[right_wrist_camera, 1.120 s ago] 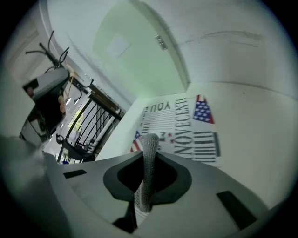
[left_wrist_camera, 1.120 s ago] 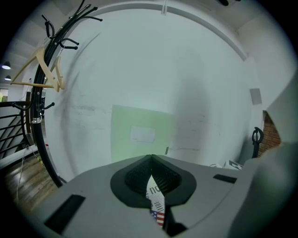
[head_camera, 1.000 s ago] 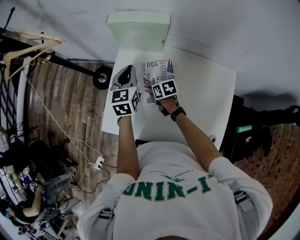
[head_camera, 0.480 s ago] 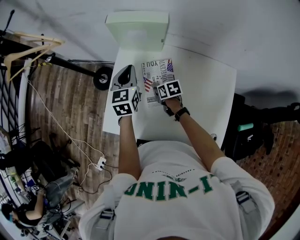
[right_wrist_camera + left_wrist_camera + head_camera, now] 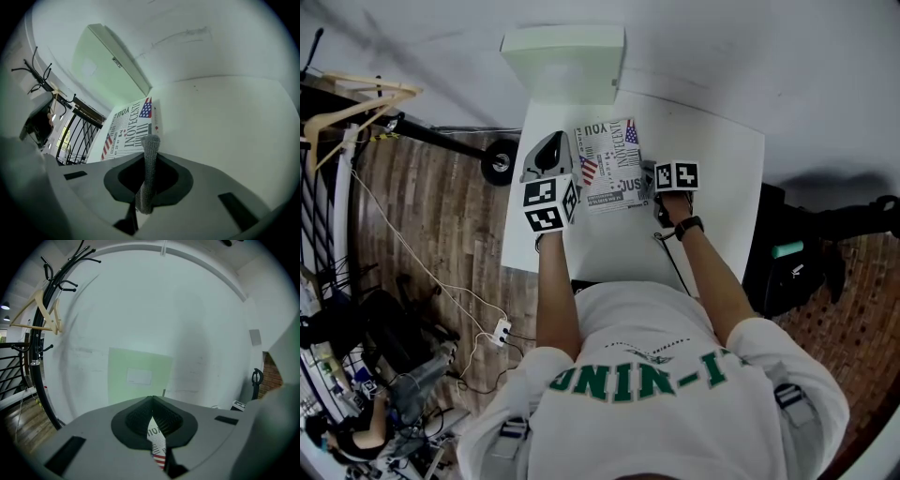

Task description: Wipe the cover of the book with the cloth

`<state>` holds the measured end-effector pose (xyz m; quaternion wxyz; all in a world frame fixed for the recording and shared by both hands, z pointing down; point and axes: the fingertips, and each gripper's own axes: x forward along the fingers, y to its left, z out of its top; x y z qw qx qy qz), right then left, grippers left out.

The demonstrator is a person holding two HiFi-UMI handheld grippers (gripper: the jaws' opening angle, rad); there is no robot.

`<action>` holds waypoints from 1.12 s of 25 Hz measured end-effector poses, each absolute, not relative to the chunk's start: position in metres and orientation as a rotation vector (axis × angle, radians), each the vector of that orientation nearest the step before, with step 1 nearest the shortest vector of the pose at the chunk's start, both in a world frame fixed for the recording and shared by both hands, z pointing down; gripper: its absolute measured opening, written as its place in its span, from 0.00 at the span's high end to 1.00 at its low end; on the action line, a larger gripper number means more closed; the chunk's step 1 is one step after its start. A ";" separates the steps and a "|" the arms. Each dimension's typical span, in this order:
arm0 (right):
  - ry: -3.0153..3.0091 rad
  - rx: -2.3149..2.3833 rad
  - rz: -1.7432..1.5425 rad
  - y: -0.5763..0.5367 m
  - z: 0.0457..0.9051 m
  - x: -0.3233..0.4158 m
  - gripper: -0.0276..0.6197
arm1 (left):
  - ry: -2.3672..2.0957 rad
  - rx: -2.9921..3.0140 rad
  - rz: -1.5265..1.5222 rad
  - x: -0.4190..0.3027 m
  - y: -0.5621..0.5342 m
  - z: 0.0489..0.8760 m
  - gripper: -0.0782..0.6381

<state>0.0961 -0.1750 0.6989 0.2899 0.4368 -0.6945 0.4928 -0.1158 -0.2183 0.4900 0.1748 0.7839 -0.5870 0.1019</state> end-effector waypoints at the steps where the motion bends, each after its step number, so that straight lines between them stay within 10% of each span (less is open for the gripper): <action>1: -1.848 1.176 1.321 -0.175 0.699 0.097 0.91 | -1.665 2.221 0.288 -0.116 -0.218 0.490 0.87; 15: -2.011 0.725 1.226 -0.120 0.694 -0.074 0.91 | -1.726 2.172 0.286 -0.138 -0.206 0.489 0.87; 28: -1.908 0.909 1.233 -0.132 0.700 0.016 0.91 | -1.726 2.174 0.273 -0.141 -0.201 0.487 0.87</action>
